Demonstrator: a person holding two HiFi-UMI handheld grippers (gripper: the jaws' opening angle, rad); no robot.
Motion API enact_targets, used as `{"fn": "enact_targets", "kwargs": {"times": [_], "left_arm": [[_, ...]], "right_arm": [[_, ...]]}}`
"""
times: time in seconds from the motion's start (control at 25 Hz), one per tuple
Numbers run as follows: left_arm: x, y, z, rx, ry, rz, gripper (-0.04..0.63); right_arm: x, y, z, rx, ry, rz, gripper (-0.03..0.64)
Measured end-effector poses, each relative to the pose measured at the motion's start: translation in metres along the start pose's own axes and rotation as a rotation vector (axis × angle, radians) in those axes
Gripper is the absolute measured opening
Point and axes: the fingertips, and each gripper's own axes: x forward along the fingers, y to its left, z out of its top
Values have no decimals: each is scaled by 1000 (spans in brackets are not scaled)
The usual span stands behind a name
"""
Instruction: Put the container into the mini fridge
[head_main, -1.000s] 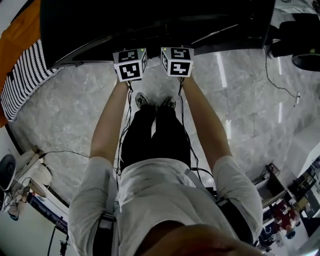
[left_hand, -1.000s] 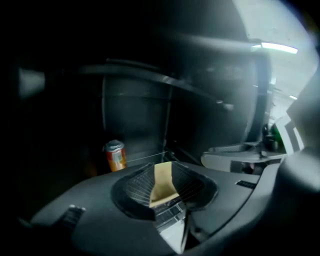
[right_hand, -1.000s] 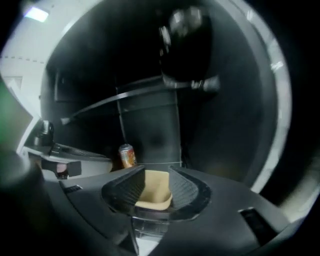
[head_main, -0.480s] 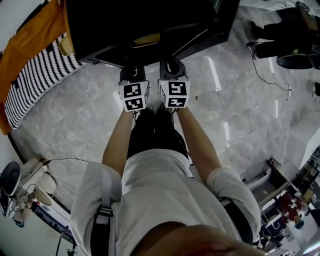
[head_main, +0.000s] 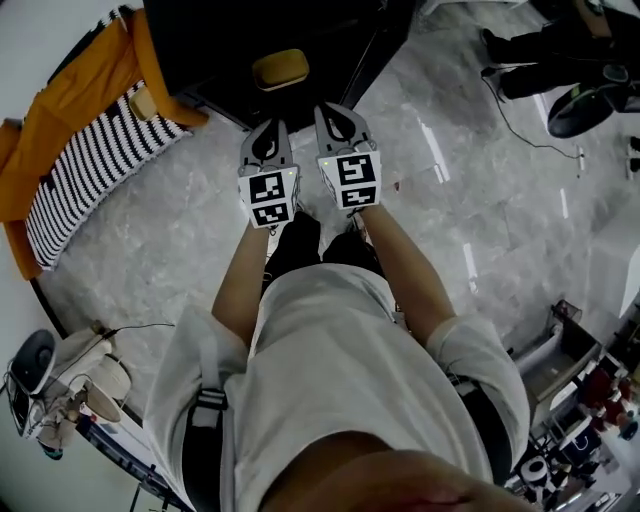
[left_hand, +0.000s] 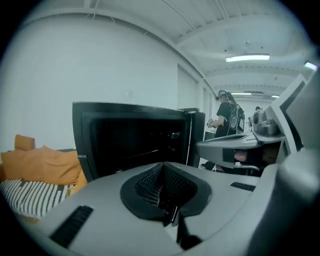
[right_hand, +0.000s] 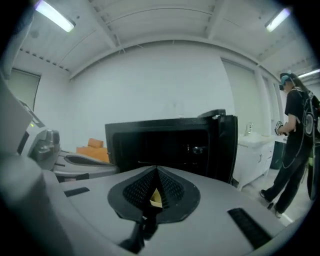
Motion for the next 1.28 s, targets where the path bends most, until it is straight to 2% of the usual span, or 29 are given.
{"fn": "enact_targets", "kwargs": {"times": [0.16, 0.28, 0.44, 0.6, 0.72, 0.92, 1.12, 1.28], "left_arm": [[-36, -31, 30, 13, -64, 53, 12], [-62, -59, 33, 11, -72, 95, 12], [-97, -95, 42, -10, -90, 115, 12], [-139, -129, 54, -19, -135, 174, 12], [-160, -163, 68, -4, -173, 171, 12], [-178, -202, 81, -31, -200, 164, 12], [-186, -213, 76, -4, -185, 174, 12], [-187, -228, 72, -20, -168, 177, 12]], "right_arm": [[-42, 12, 26, -124, -71, 92, 37], [-83, 13, 33, -138, -103, 149, 37], [-143, 15, 54, -237, -173, 215, 37], [-204, -1, 71, -166, -247, 219, 37], [-237, -9, 81, -137, -286, 213, 37], [-275, -13, 86, -161, -327, 227, 37], [-287, -9, 83, -195, -329, 257, 37], [-304, -11, 84, -243, -342, 277, 37]]}}
